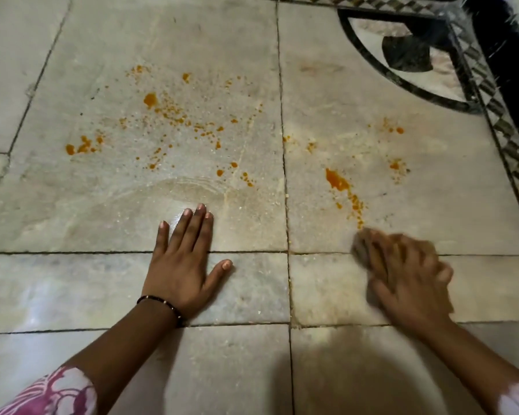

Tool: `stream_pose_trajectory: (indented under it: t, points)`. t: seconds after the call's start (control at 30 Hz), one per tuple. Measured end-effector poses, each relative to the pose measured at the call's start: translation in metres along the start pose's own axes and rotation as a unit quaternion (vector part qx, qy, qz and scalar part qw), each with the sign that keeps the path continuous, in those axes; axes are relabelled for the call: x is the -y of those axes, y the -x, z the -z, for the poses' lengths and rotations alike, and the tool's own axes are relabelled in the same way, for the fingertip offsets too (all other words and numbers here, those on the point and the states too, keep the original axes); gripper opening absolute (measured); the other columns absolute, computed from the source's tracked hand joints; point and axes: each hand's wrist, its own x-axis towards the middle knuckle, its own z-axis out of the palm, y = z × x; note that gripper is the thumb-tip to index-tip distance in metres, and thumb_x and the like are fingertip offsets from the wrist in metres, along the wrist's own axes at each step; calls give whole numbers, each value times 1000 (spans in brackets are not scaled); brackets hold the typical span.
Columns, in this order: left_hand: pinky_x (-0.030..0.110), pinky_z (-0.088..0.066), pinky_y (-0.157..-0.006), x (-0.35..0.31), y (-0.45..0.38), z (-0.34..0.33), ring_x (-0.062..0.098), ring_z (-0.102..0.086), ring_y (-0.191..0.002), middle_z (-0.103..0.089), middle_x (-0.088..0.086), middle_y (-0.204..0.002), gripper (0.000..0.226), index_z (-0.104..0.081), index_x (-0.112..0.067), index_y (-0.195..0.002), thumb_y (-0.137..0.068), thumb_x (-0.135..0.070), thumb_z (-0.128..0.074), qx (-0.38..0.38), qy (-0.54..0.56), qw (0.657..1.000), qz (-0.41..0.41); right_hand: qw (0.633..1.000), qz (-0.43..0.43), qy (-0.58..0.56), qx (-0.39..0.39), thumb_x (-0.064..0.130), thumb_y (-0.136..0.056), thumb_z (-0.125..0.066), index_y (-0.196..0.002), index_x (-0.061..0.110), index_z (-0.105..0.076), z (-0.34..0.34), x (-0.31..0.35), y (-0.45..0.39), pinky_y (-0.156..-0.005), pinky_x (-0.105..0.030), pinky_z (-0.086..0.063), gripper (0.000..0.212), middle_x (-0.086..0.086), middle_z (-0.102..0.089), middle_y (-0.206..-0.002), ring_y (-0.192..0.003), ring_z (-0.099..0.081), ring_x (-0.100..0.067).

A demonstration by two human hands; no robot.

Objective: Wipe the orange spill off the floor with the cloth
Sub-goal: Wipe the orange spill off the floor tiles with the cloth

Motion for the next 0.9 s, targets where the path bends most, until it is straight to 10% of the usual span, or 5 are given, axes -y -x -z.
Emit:
stream_pose_trajectory:
  t: [0.13,0.37,0.63,0.8,0.9]
  points:
    - [44,3,-117,-2,2,3,17,0,-147,-4,1,-159,80,-10,-14,-152,-90,-65,-14,8,-5,1000,14,996,-88,5,-6,56,-77,-19,-146,27,-18,12,42,-59,-93,-54,-31,75,-13,-28,-143,-119,-30,-35]
    - [42,6,-116,-4,1,5,14,3,-146,0,-2,-159,82,-8,-17,-152,-87,-68,-3,5,9,1000,21,973,231,-20,7,53,-70,-40,-147,40,-18,-3,81,-1,-88,-59,-36,81,-4,-40,-142,-117,-39,-35]
    - [38,16,-113,-80,-23,-1,15,8,-144,5,1,-156,90,-9,-12,-151,-84,-71,3,-23,53,997,-56,998,-50,-18,21,57,-84,-32,-146,30,-12,11,9,-66,-97,-53,-27,70,-7,-20,-151,-125,-26,-34]
    - [36,16,-114,-75,-24,-9,18,0,-145,-6,9,-157,83,-17,-5,-150,-90,-63,-7,-42,38,998,-11,988,133,-17,79,55,-86,-31,-148,37,9,13,89,-71,-105,-63,-10,75,1,-2,-159,-137,-12,-38]
    - [38,12,-115,-76,-22,-9,19,-2,-145,-8,10,-158,80,-18,-5,-149,-92,-61,-8,-39,36,999,5,976,213,4,51,58,-78,-33,-149,39,-9,3,87,-23,-96,-64,-28,78,2,-21,-156,-128,-28,-37]
